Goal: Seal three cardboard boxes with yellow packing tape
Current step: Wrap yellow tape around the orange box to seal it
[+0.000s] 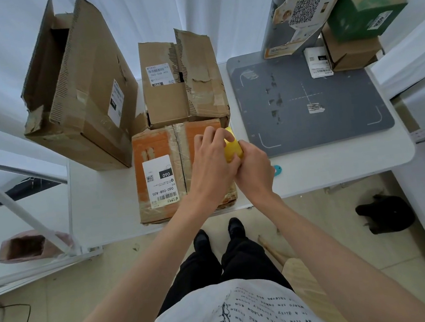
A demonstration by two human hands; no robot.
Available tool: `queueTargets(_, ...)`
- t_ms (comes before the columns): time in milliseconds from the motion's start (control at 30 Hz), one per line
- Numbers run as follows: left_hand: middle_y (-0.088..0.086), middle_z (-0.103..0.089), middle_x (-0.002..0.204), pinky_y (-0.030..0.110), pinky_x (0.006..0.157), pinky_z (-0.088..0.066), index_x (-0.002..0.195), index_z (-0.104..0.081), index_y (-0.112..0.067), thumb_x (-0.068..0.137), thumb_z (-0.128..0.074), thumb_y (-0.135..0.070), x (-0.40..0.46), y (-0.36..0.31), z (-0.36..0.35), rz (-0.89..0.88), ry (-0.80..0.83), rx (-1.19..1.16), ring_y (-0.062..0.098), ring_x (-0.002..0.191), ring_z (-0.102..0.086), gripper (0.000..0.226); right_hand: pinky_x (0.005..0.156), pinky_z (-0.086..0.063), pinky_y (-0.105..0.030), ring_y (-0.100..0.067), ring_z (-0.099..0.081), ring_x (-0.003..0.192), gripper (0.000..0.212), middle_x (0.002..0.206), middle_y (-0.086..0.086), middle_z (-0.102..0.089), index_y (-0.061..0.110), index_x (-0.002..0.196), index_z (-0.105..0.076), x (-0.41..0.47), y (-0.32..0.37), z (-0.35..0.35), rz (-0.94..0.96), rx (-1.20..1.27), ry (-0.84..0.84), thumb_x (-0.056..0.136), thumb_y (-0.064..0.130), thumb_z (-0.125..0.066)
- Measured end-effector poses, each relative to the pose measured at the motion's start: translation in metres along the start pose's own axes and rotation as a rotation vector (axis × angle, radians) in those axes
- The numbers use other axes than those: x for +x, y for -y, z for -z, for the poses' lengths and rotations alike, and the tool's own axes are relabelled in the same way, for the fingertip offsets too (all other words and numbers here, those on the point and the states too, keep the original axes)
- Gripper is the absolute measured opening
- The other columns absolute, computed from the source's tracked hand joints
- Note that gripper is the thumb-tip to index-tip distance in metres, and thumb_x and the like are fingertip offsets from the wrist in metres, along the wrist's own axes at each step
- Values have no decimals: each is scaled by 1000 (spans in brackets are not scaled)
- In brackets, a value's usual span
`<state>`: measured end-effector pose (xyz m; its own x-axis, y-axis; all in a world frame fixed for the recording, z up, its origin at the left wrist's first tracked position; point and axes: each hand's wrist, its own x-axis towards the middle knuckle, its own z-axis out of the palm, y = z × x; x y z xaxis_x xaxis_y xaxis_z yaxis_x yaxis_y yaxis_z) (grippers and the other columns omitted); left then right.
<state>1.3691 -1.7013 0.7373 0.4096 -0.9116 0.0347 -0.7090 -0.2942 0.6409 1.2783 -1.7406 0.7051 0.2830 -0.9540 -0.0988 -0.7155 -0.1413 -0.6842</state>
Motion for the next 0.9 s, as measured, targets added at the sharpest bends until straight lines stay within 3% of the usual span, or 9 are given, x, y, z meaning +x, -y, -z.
queueTargets(233, -2, -48, 113, 36, 93, -44, 117, -58, -16, 82, -69, -15, 4, 2, 1, 5, 10, -6, 20, 103, -41, 36, 55, -34, -19, -13, -57, 79, 26, 92, 0, -69, 15, 106, -68, 2, 3, 2, 3, -16, 6, 96, 40, -65)
queueTargets(467, -2, -50, 116, 35, 91, -46, 113, -59, -16, 84, -68, -11, 2, 1, 0, -27, -18, 13, 18, 103, -40, 31, 66, -54, -32, -16, -62, 81, 26, 93, -1, -70, 15, 104, -68, 3, 3, 1, 5, 2, 7, 96, 39, -64)
queueTargets(667, -4, -49, 113, 31, 92, -46, 108, -62, -17, 85, -71, -11, 0, 7, -2, -43, -36, -42, 19, 105, -46, 26, 56, -38, -23, -15, -60, 76, 16, 85, 3, -67, 20, 96, -65, 2, 5, 2, -6, 14, 20, 97, 35, -65)
queueTargets(733, -4, -51, 115, 26, 91, -49, 112, -64, -19, 84, -77, -17, 3, 8, 3, 93, -70, -269, 16, 106, -55, 31, 54, -38, -24, -14, -60, 73, 14, 80, 8, -64, 24, 88, -61, 3, 6, 1, -59, 108, 41, 94, 35, -69)
queueTargets(800, -3, -56, 116, 23, 85, -54, 120, -59, -22, 84, -81, -25, 7, 3, 11, 381, -64, -603, 10, 102, -61, 42, 59, -52, -31, -12, -67, 76, 24, 83, 9, -69, 24, 94, -66, 5, 6, 1, -108, 312, 77, 85, 42, -78)
queueTargets(900, 4, -67, 111, 34, 87, -56, 123, -59, -18, 92, -73, -38, 12, 1, 12, 671, 53, -880, 22, 102, -67, 39, 67, -57, -19, -5, -70, 82, 38, 93, 5, -74, 19, 112, -70, 3, 10, 4, -102, 506, 140, 81, 37, -84)
